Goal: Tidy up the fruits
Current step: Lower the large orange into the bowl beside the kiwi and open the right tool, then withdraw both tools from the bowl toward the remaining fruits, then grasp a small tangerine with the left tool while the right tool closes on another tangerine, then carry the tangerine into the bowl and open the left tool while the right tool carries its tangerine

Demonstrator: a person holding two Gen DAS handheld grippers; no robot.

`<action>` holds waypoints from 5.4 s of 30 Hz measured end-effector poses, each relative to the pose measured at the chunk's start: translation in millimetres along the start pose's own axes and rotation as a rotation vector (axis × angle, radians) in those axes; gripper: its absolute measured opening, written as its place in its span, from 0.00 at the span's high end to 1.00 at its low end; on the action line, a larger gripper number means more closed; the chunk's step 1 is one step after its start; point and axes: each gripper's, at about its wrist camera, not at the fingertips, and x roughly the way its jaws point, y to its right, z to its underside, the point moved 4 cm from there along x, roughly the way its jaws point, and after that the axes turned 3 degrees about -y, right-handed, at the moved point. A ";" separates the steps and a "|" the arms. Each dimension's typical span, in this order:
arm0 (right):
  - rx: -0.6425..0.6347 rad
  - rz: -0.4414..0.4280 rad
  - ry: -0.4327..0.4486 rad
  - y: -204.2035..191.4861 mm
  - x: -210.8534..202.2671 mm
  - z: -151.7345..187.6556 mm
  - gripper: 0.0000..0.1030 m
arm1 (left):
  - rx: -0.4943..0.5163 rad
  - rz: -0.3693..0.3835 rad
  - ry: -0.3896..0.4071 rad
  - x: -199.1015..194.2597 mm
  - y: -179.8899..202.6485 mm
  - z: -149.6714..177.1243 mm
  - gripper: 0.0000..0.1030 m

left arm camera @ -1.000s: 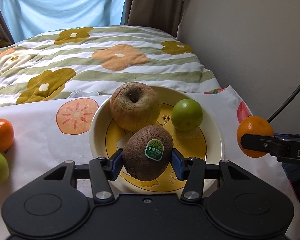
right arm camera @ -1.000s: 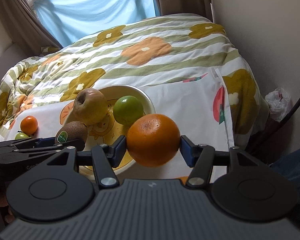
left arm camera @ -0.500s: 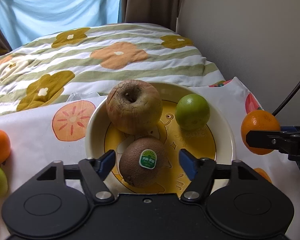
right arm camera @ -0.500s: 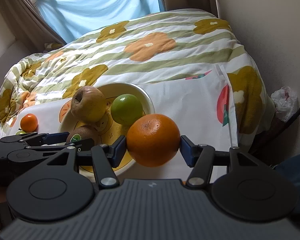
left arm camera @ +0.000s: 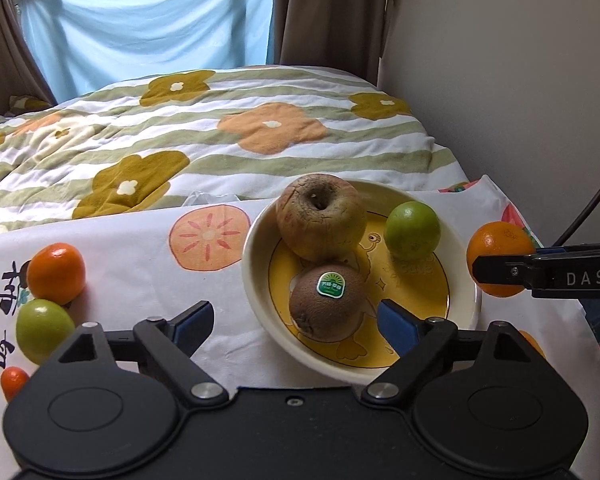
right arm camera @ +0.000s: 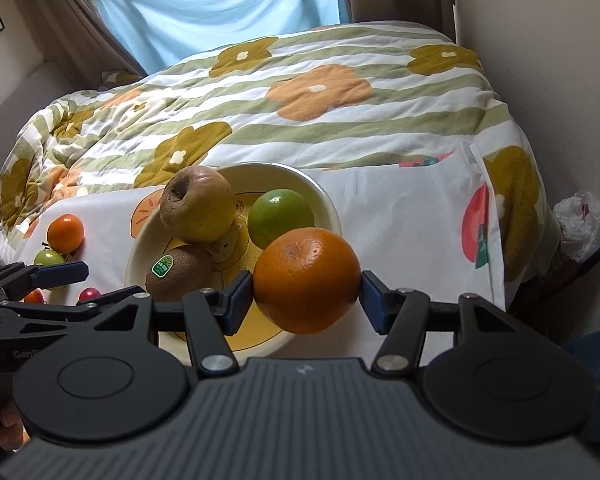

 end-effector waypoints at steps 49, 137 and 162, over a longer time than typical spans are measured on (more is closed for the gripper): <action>-0.101 0.009 0.093 -45.7 -36.5 1.5 0.00 | -0.212 -0.200 0.139 -115.9 -56.1 41.0 0.05; 0.324 0.034 -0.067 -279.9 48.4 100.7 0.48 | 0.416 0.060 -0.095 -44.9 -239.2 76.9 0.61; 0.176 -0.012 0.052 -243.2 -42.5 79.2 0.48 | 0.149 -0.162 0.066 -144.4 -226.7 72.3 0.61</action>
